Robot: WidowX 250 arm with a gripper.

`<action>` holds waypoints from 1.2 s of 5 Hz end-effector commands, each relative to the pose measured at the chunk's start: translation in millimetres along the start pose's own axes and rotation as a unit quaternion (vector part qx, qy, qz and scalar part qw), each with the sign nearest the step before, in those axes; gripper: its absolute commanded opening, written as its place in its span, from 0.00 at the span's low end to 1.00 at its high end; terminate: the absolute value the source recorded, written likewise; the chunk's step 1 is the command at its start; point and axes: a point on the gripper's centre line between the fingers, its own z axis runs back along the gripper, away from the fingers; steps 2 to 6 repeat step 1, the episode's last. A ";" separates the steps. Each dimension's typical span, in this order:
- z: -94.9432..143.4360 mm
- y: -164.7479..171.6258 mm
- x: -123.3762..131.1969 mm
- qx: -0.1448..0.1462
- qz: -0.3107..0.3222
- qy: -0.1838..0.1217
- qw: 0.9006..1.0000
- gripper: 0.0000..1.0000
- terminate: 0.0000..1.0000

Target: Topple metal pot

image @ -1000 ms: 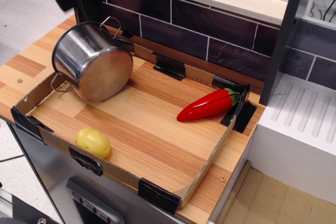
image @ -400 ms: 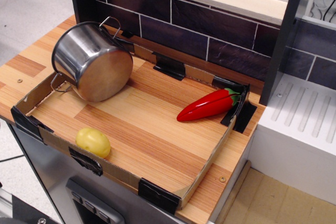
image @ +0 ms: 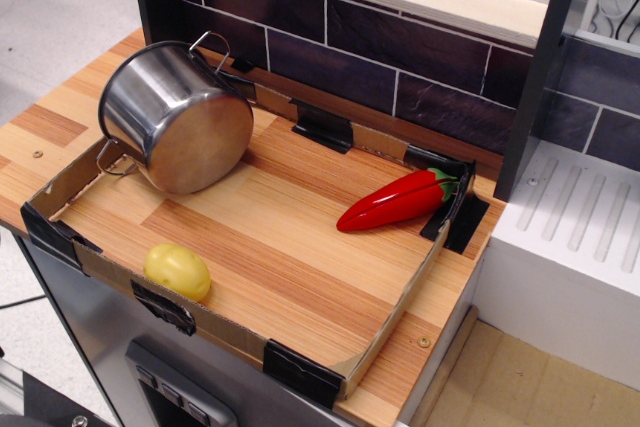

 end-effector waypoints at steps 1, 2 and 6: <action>19.5 5.1 4.1 0.017 -0.007 -0.019 1.000 1.00 1.00; 19.5 5.1 4.1 0.017 -0.007 -0.019 1.000 1.00 1.00; 19.5 5.1 4.1 0.017 -0.007 -0.019 1.000 1.00 1.00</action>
